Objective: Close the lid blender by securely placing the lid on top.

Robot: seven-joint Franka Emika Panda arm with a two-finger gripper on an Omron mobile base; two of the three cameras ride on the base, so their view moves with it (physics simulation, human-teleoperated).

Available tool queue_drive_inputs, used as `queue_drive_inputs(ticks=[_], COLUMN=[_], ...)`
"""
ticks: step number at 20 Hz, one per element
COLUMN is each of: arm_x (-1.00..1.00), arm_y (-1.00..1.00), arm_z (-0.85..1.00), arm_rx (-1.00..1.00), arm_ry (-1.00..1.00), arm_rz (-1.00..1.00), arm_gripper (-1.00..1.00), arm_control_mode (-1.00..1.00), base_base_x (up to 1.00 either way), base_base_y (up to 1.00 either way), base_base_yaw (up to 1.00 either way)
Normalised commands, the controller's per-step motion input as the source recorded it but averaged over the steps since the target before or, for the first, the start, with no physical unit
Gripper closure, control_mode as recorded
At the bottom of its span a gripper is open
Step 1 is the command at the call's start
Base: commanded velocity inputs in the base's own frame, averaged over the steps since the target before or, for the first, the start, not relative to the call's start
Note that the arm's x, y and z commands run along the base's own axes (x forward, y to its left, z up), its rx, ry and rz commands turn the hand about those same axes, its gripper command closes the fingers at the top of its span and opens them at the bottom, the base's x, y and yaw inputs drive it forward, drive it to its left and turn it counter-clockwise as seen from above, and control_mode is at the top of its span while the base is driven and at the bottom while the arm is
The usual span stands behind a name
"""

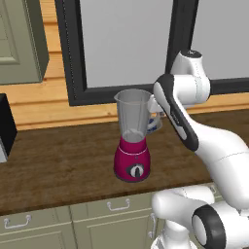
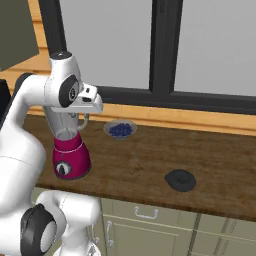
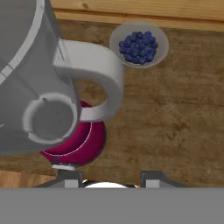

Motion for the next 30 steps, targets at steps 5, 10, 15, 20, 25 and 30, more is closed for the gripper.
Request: queue_drive_inputs(ticks=[5, 10, 15, 20, 25, 30], arm_x=[-0.08, 0.0, 0.0, 0.0, 0.0, 0.08], arm_y=[-0.77, -1.0, -1.0, -1.0, -1.0, -1.0], arm_z=[-0.25, -0.33, -0.3, -0.31, -0.54, -0.41], arm_rx=[0.0, 0.02, 0.0, 0.0, 0.03, 0.16], arm_ry=[0.02, 0.09, 0.13, 0.14, 0.16, 0.14], arm_rz=[-0.21, -0.49, -0.54, -0.52, -0.38, -0.25], arm_gripper=[-1.0, -1.0, -1.0, -1.0, -1.0, -1.0], arm_control_mode=[-1.0, -1.0, -1.0, -1.0, -1.0, -1.0], base_base_x=[0.0, 0.0, 0.0, 0.0, 0.0, 0.0], base_base_y=[0.0, 0.0, 0.0, 0.0, 0.0, 0.0], base_base_yaw=[0.0, 0.0, 0.0, 0.0, 0.0, 0.0])
